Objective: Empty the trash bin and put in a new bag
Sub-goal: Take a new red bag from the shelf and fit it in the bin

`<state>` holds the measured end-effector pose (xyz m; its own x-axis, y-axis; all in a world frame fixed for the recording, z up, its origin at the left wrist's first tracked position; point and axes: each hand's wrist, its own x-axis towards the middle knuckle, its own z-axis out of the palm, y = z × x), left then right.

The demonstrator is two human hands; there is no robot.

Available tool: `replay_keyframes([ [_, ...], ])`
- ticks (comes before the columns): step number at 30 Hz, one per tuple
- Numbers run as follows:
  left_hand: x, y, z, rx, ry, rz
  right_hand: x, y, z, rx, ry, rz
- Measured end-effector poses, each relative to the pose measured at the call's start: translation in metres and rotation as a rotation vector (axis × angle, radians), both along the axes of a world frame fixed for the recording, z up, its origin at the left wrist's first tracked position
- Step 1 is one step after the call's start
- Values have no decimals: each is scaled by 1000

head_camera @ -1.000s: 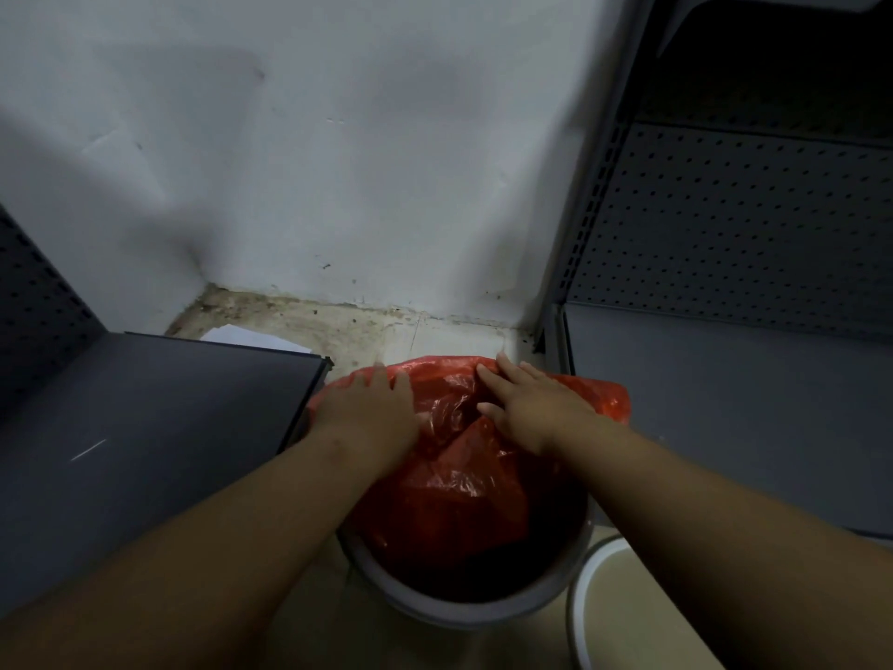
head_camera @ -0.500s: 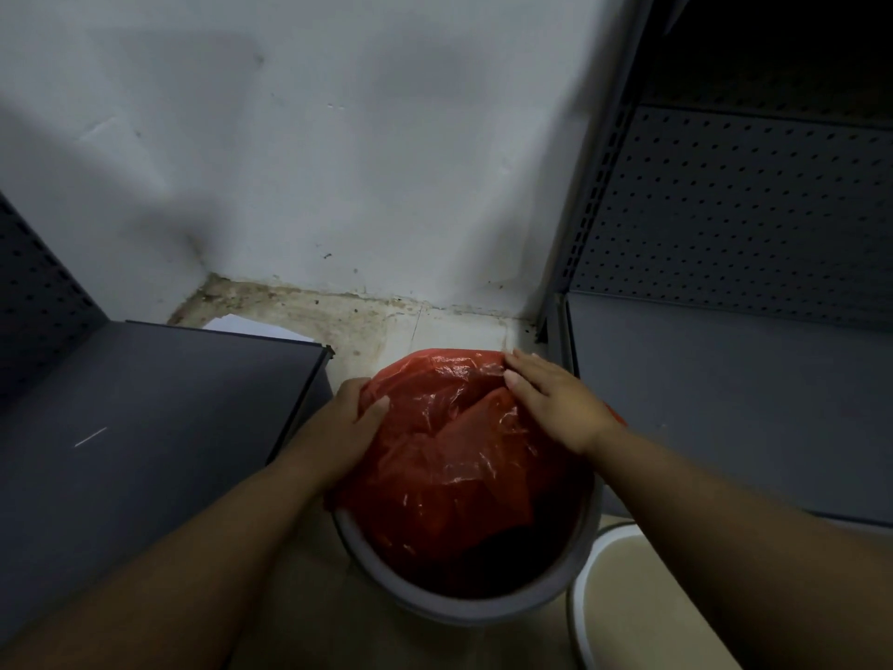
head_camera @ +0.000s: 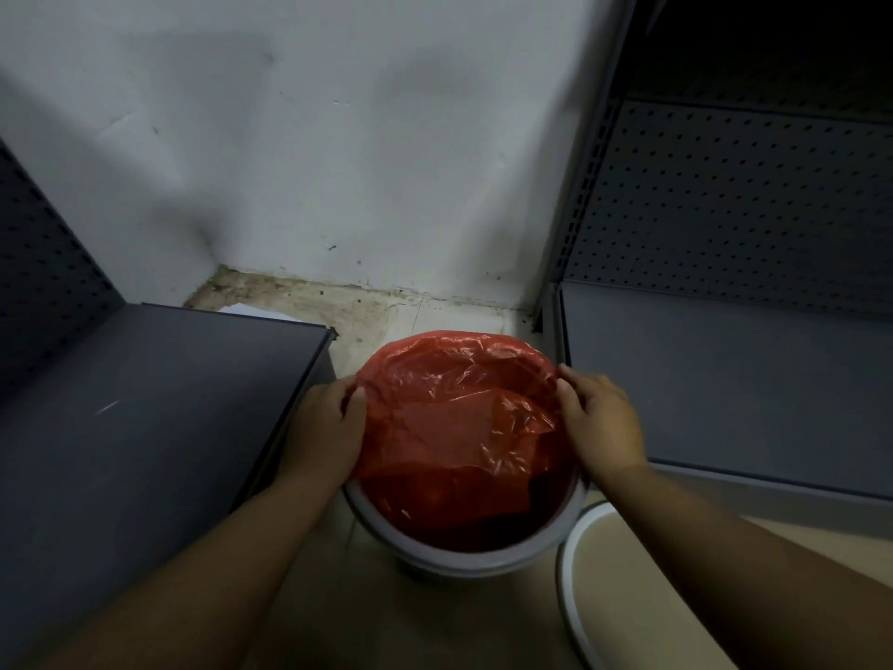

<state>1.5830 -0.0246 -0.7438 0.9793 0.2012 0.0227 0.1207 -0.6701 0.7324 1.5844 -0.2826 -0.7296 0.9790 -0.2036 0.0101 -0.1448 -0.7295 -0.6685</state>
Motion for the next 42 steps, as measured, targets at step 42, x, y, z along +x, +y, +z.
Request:
replay_keyframes([
  [42,-83,27,20,525,-483,-651,-62,-34,10,-492,-556,906],
])
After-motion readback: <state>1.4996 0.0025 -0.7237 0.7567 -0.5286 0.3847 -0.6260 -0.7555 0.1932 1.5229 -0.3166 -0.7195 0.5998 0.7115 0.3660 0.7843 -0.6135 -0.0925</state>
